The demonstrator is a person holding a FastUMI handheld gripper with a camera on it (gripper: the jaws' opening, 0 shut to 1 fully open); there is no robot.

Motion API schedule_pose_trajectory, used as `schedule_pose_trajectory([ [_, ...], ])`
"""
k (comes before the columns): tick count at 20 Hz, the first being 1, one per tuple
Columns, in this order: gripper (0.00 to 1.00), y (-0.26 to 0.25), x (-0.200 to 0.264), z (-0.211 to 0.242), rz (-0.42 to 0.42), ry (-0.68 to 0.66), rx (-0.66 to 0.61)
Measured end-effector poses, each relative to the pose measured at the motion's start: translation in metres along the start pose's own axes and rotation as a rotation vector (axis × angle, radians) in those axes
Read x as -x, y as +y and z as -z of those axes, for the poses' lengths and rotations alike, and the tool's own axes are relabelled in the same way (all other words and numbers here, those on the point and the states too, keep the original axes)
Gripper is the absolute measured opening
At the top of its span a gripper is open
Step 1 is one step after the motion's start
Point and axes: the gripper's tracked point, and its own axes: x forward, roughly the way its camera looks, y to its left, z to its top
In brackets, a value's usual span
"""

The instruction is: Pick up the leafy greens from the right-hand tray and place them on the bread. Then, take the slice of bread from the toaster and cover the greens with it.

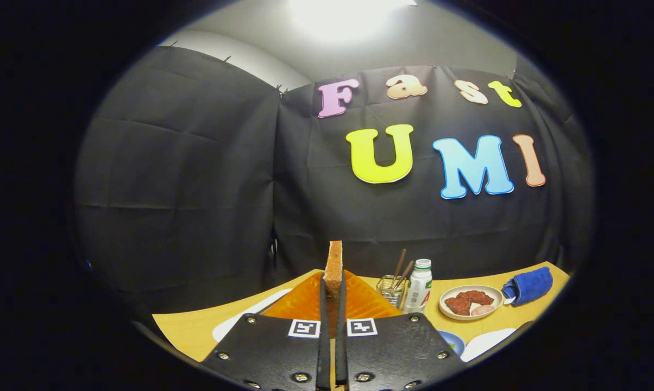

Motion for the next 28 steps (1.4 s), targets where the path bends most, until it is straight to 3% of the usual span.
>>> schedule_pose_trajectory([
  [15,0.04,-0.081,0.022,0.077,0.136,0.146,-0.036],
  [28,0.04,-0.082,0.029,0.111,0.12,0.191,-0.094],
])
